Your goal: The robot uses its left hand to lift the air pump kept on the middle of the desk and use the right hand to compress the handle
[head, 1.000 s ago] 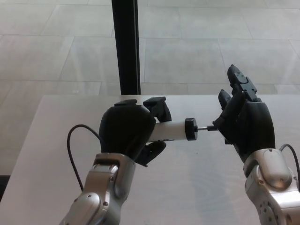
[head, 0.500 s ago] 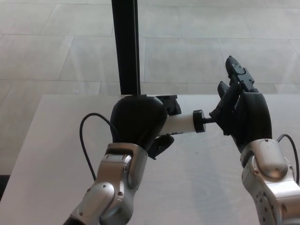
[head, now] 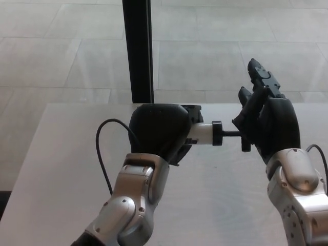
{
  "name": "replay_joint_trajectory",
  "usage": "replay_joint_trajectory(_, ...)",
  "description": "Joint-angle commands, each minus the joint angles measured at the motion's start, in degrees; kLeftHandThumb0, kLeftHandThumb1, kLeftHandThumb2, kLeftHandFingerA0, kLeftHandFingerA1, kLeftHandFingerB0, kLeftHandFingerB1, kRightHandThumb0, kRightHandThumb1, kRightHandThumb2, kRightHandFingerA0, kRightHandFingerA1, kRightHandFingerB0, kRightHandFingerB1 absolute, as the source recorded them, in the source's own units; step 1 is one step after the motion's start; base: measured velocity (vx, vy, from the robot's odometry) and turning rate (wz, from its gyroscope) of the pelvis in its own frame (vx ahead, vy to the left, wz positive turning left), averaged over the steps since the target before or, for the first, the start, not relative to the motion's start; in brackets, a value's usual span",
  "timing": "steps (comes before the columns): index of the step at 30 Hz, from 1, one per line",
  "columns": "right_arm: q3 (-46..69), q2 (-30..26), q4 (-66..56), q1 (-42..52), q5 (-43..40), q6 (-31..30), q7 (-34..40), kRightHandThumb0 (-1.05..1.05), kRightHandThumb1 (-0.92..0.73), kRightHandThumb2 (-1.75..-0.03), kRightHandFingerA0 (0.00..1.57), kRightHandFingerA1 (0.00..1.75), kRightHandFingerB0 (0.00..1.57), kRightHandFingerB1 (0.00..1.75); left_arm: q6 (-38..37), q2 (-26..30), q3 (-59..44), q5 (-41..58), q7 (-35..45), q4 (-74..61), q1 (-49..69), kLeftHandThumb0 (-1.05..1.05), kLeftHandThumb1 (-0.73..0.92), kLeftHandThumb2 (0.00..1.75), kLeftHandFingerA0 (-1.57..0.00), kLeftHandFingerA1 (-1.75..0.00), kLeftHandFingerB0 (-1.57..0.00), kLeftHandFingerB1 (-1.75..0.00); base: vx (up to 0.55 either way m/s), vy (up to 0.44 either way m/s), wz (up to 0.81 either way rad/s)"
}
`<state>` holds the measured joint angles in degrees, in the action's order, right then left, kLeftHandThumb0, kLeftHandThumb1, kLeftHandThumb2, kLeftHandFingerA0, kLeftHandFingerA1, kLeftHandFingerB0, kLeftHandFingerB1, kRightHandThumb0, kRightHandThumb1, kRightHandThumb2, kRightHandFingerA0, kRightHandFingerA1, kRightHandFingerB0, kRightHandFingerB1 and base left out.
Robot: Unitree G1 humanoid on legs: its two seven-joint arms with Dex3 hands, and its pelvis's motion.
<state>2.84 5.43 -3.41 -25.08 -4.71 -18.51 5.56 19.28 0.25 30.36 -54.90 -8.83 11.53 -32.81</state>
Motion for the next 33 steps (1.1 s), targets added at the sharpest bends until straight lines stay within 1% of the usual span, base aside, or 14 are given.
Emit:
replay_joint_trajectory(1, 8.6, -5.8, -1.9, -1.1, -3.4, -1.1, -0.2, -0.94, -0.92, -1.32, 0.00, 0.12, 0.00, 0.08, 1.1, 3.3, -0.6, 1.4, 5.1, -1.7, 4.3, -0.19, 0.61, 0.99, -0.89, -1.75, -0.77, -1.47, 0.00, 0.000, 0.00)
replay_joint_trajectory(7, 15.7, -10.0, -0.7, -2.6, -4.7, -0.9, 0.3, -0.96, -0.92, -1.29, 0.00, 0.13, 0.05, 0.12, -0.3, 5.7, 0.0, 2.1, 6.0, -0.7, 7.7, -0.28, 0.52, 1.14, -1.21, -1.40, -0.94, -1.22, 0.00, 0.000, 0.00)
replay_joint_trajectory(8, 18.3, -11.5, 0.1, -2.9, -5.8, -0.9, 0.3, -1.00, -0.90, -1.27, 0.00, 0.12, 0.10, 0.14, -0.6, 7.3, 2.0, 1.0, 8.8, 0.3, 8.2, -0.25, 0.62, 1.06, -0.92, -1.75, -0.75, -1.38, 0.00, 0.000, 0.00)
replay_joint_trajectory(12, 20.0, -12.7, 0.6, -3.6, -5.5, -1.7, 0.9, -0.92, -0.85, -1.24, 0.00, 0.18, 0.10, 0.26, -1.2, 7.4, 3.3, 1.8, 9.2, 1.9, 9.6, -0.19, 0.58, 0.97, -0.84, -1.72, -0.74, -1.37, 0.00, 0.000, 0.00)
replay_joint_trajectory(13, 20.0, -12.9, 0.4, -3.6, -5.4, -2.1, 0.9, -0.87, -0.92, -0.82, 0.00, 0.28, 0.10, 0.29, -2.2, 7.4, 3.8, 1.9, 8.0, 2.8, 10.1, -0.20, 0.56, 0.98, -0.88, -1.73, -0.77, -1.46, 0.00, 0.000, 0.00)
replay_joint_trajectory(17, 20.1, -12.6, -0.3, -3.2, -6.6, -2.9, 0.7, -0.83, -0.78, -1.18, 0.02, 0.29, 0.11, 0.36, -3.1, 6.8, 5.4, 2.6, 8.4, 5.3, 10.8, -0.23, 0.67, 0.91, -0.85, -1.73, -0.74, -1.13, 0.00, 0.000, 0.00)
replay_joint_trajectory(21, 19.7, -11.7, -0.7, -3.1, -7.6, -3.8, 0.8, -0.79, -0.77, -1.16, 0.02, 0.33, 0.11, 0.39, -1.1, 6.2, 6.9, 3.4, 14.0, 5.8, 10.6, -0.27, 0.78, 0.76, -0.71, -1.38, -0.59, -0.74, 0.00, 0.000, 0.00)
replay_joint_trajectory(22, 19.6, -11.5, -0.7, -3.0, -7.9, -3.8, 0.8, -0.82, -0.92, -0.77, 0.03, 0.34, 0.15, 0.32, -0.6, 5.9, 7.3, 3.1, 14.2, 6.2, 10.5, -0.27, 0.74, 0.74, -0.75, -1.36, -0.42, -0.55, 0.00, 0.000, 0.00)
replay_joint_trajectory(24, 18.9, -11.2, -0.8, -2.8, -8.0, -3.8, 0.7, -0.80, -0.92, -0.76, 0.04, 0.35, 0.16, 0.33, 0.3, 5.3, 8.3, 2.7, 16.1, 7.6, 9.6, -0.35, 0.68, 0.62, -0.74, -1.24, -0.38, -0.52, 0.00, 0.000, 0.00)
replay_joint_trajectory(26, 18.3, -11.1, -0.7, -2.9, -7.6, -3.7, 0.8, -0.81, -0.78, -1.12, 0.05, 0.45, 0.12, 0.46, 5.0, 4.6, 8.8, 2.8, 24.2, 6.8, 7.6, -0.77, 0.48, 0.86, -0.19, -0.68, -0.03, -0.40, 0.00, 0.000, 0.00)
replay_joint_trajectory(28, 17.7, -11.5, -0.4, -2.7, -7.1, -3.4, 0.5, -0.80, -0.78, -1.11, 0.06, 0.46, 0.11, 0.45, 6.5, 4.3, 7.9, 4.5, 27.6, 6.0, 7.0, -0.78, 0.45, 0.87, -0.02, -0.34, -0.02, -0.08, 0.00, 0.000, 0.00)
replay_joint_trajectory(30, 17.5, -11.6, -0.2, -2.7, -7.1, -3.3, 0.4, -0.36, -0.53, -1.13, 0.02, 0.53, 0.00, 0.48, 7.5, 4.6, 7.4, 6.0, 31.6, 5.4, 6.0, -0.90, 0.50, 0.91, 0.00, -0.11, 0.00, 0.00, 0.00, 0.000, 0.00)
replay_joint_trajectory(31, 17.5, -11.8, -0.1, -2.6, -7.1, -3.3, 0.3, -0.35, -0.53, -1.13, 0.02, 0.53, 0.00, 0.48, 7.8, 4.7, 7.0, 6.5, 32.8, 5.2, 5.7, -0.89, 0.60, 0.59, 0.00, 0.00, 0.00, 0.00, 0.00, 0.000, 0.00)
replay_joint_trajectory(33, 17.4, -11.9, -0.1, -2.6, -7.1, -3.4, 0.3, -0.35, -0.53, -1.13, 0.02, 0.53, 0.00, 0.48, 7.8, 4.9, 6.6, 7.0, 33.9, 5.0, 5.5, -0.88, 0.61, 0.59, 0.00, 0.00, 0.00, 0.00, 0.00, 0.000, 0.00)
